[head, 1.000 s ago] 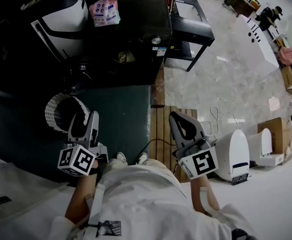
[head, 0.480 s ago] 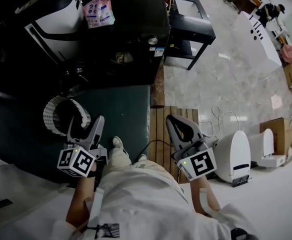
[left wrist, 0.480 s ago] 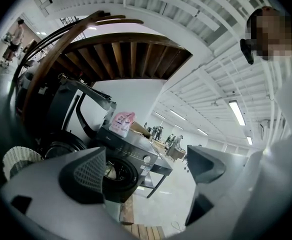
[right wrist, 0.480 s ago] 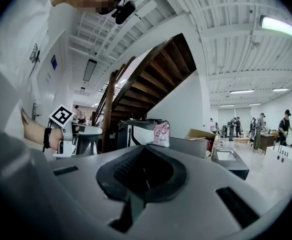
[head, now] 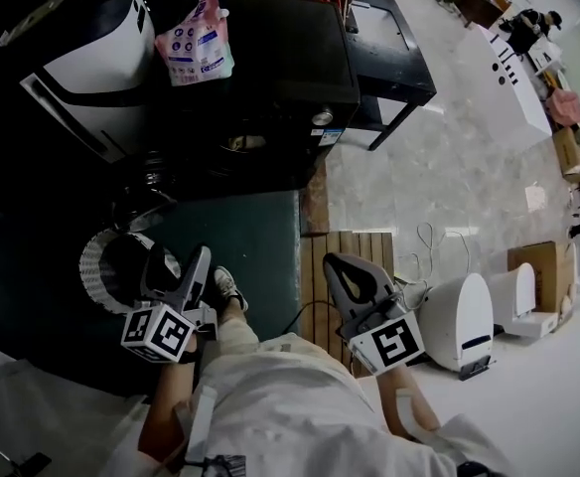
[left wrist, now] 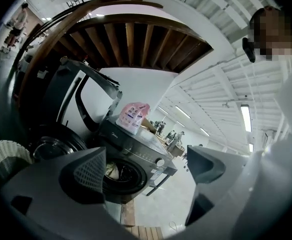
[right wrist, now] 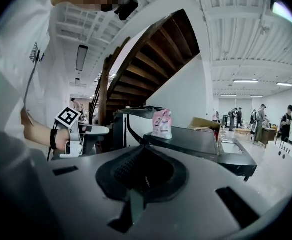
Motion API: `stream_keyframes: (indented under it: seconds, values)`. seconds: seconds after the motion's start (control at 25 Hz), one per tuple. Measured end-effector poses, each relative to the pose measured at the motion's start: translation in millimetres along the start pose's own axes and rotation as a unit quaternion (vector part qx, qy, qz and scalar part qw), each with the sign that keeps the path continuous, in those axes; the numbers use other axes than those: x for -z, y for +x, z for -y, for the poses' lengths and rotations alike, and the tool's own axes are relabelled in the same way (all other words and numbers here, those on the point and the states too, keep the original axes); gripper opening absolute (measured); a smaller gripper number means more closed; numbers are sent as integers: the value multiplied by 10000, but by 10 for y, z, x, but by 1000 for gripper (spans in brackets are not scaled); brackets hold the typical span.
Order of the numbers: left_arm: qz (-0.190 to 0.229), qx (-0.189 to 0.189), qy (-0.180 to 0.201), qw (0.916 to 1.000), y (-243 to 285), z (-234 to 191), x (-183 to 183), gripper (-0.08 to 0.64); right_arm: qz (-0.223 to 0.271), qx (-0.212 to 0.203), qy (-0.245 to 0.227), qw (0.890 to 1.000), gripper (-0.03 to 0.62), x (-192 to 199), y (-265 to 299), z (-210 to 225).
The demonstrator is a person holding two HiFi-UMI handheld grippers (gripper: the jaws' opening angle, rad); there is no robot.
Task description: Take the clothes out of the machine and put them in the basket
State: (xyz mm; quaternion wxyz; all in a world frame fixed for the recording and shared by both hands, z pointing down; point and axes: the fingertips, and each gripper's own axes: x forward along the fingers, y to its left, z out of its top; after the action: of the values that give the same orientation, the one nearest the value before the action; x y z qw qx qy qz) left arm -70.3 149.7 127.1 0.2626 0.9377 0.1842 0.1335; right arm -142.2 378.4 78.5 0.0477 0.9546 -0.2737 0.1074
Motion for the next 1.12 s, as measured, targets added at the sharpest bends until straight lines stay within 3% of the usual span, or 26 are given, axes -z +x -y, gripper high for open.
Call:
stream_keyframes:
  seconds: [0.16, 0.32, 0.64, 0.88, 1.12]
  values:
    - [-309, 253, -35, 9992, 626, -409, -321, 491, -222, 207, 253, 9992, 14, -137, 748, 130]
    - [-669, 479, -4, 9966, 1125, -642, -447, 491, -367, 511, 404, 9972, 14, -250, 1148, 247]
    - [-1289, 866, -33, 9879, 1862, -482, -127, 491, -576, 1102, 734, 9895, 14, -50, 1208, 662]
    - [-1266, 855, 355, 9876, 2175, -128, -107, 491, -314, 823, 707, 9936, 14, -53, 1363, 1091]
    - [-1211, 546, 635, 9891, 2494, -122, 287, 491, -427, 271, 660, 9965, 14, 247, 1534, 1469]
